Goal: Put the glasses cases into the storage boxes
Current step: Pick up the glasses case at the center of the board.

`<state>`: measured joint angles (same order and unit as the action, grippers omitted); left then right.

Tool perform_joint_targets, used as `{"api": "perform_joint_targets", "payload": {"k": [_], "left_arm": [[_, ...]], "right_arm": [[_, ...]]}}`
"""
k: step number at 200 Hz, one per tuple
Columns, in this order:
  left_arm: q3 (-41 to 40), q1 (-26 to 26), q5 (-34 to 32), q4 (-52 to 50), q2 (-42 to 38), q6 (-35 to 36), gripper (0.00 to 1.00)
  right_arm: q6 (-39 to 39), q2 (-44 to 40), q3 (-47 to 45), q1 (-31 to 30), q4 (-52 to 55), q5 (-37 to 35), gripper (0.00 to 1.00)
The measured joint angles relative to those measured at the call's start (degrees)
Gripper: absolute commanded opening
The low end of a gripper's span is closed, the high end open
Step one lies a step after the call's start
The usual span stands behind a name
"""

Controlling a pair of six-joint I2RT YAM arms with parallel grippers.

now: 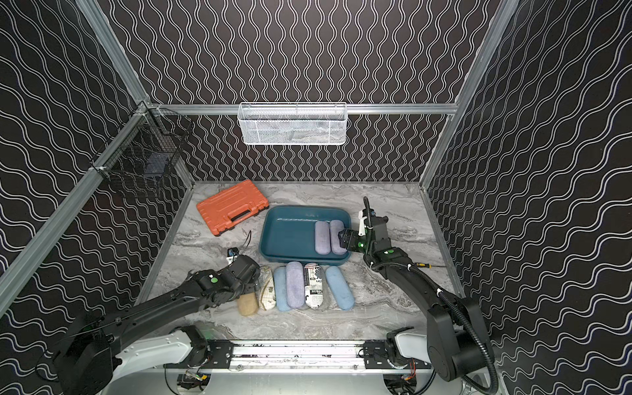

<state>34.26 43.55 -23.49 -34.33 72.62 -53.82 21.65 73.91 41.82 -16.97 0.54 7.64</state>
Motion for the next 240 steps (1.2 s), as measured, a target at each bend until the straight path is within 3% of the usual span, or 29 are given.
{"api": "perform_joint_targets", "payload": {"k": [63, 158, 200, 240], "left_arm": [[-3.6, -0.2, 2.8, 3.5, 1.7, -2.0, 0.78], [-4.5, -0.3, 4.4, 7.0, 3.9, -3.2, 0.58], [0.3, -0.3, 2.6, 2.6, -1.0, -2.5, 0.57], [9.0, -0.3, -0.2, -2.4, -4.0, 2.4, 0.57]], "right_arm": [[0.0, 0.1, -0.1, 0.0, 0.0, 0.4, 0.83], [0.0, 0.9, -0.1, 0.0, 0.0, 0.4, 0.83], [0.0, 1.0, -0.1, 0.0, 0.0, 0.4, 0.83], [0.0, 1.0, -0.1, 0.0, 0.0, 0.4, 0.83]]}}
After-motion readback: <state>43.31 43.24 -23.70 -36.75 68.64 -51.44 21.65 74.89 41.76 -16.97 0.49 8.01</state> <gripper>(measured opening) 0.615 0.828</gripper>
